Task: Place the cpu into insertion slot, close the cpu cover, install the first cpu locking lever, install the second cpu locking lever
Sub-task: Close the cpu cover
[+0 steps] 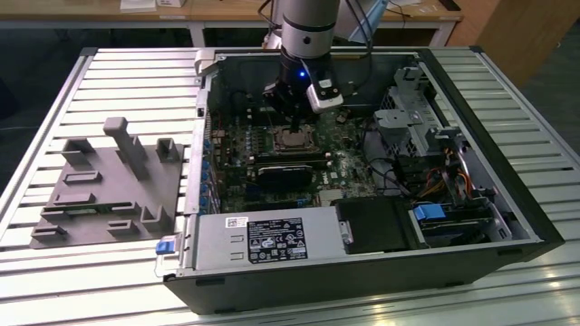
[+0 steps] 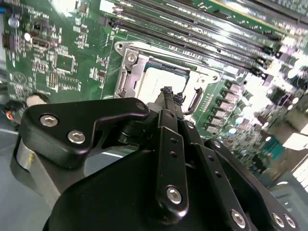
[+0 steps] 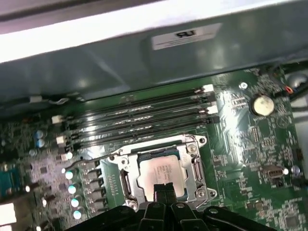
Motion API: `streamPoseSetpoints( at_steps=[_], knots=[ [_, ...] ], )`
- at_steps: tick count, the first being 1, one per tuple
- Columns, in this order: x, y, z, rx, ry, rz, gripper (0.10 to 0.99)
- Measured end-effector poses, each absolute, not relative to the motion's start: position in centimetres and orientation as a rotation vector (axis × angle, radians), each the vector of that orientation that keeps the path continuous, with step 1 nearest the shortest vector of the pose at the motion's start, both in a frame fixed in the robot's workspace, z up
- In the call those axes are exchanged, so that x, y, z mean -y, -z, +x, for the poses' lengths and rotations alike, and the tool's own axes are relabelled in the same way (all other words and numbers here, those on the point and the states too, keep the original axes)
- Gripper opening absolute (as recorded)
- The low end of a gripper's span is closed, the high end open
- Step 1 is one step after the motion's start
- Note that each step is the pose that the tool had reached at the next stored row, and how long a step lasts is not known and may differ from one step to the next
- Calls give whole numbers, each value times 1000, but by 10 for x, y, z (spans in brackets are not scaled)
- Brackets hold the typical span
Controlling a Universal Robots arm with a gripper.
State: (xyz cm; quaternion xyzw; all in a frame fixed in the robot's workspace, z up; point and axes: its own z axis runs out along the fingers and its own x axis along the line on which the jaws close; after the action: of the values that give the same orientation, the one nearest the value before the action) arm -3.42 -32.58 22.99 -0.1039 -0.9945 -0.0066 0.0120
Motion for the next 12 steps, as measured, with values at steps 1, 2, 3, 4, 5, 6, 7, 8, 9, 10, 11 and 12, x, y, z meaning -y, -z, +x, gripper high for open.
streamPoseSetpoints(
  at_steps=[1, 2, 3, 4, 5, 6, 7, 8, 9, 10, 11, 12],
  knots=[
    [326, -230, -34, 3103, 20, -297, 102],
    [326, -230, -34, 3105, 20, -272, 102],
    [326, -230, -34, 3107, 20, -252, 102],
    [326, -230, -34, 3108, 19, -238, 102],
    [326, -230, -34, 3109, 19, -229, 102],
    [326, -230, -34, 3112, 20, -225, 102],
    [326, -230, -35, 3120, 21, -223, 102],
    [326, -230, -35, 3132, 23, -222, 102],
    [326, -230, -36, 3145, 25, -222, 102],
    [326, -230, -36, 3159, 28, -222, 102],
    [326, -230, -36, 3168, 29, -222, 102],
    [326, -230, -37, 3172, 30, -221, 102]
  ],
)
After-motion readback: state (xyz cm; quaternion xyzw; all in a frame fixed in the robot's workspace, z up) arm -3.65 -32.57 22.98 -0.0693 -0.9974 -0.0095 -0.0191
